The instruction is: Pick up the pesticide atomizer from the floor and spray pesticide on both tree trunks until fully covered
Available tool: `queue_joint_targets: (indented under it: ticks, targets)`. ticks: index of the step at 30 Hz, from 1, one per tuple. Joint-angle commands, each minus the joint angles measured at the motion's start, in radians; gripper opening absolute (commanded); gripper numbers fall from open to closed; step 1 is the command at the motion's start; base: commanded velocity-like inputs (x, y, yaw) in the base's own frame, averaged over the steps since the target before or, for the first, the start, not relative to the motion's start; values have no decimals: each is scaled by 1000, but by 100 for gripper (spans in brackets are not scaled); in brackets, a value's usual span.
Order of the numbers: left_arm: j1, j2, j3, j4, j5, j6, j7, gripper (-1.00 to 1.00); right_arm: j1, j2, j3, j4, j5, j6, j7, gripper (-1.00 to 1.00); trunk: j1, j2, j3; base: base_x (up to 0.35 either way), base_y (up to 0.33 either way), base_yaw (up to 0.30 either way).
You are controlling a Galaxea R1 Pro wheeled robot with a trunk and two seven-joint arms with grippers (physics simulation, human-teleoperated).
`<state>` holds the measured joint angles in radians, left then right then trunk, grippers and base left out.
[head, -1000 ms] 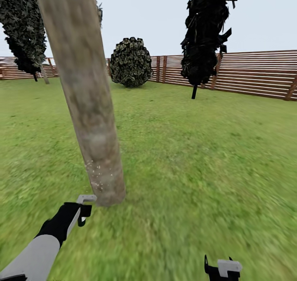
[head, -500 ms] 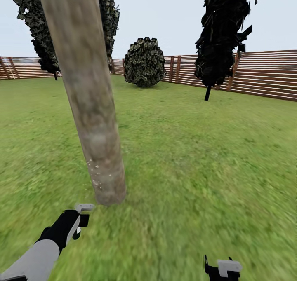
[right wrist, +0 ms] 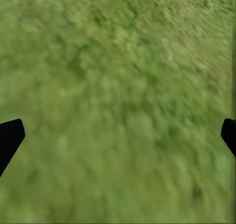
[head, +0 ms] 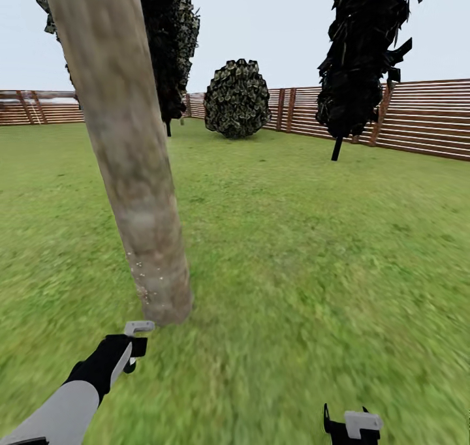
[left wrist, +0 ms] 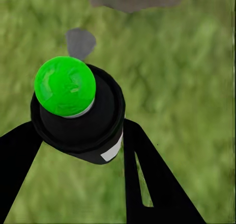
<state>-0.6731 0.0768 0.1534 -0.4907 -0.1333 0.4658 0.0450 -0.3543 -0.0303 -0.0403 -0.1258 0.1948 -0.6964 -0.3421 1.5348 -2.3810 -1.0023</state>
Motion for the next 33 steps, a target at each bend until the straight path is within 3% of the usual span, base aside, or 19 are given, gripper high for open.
queue_joint_targets:
  ticks: [1,16,27,31,33]
  targets:
    - [0,0,0,1,0,-7,1,-100,0,0,0,0,0,0,0,100,0,0,0,177,-239,1]
    - [0,2,0,-3,0,-15,0,-100,0,0,0,0,0,0,0,100,0,0,0,17,-263,9]
    - [1,4,9,-3,27,-23,-1,-100,0,0,0,0,0,0,0,100,0,0,0,-166,-152,257]
    - [4,4,9,1,25,-118,0,-100,0,0,0,1,0,0,0,100,0,0,0,-7,-4,278]
    - [4,4,10,1,25,-130,0,-100,0,1,0,0,0,0,0,100,0,0,0,-1,-1,278]
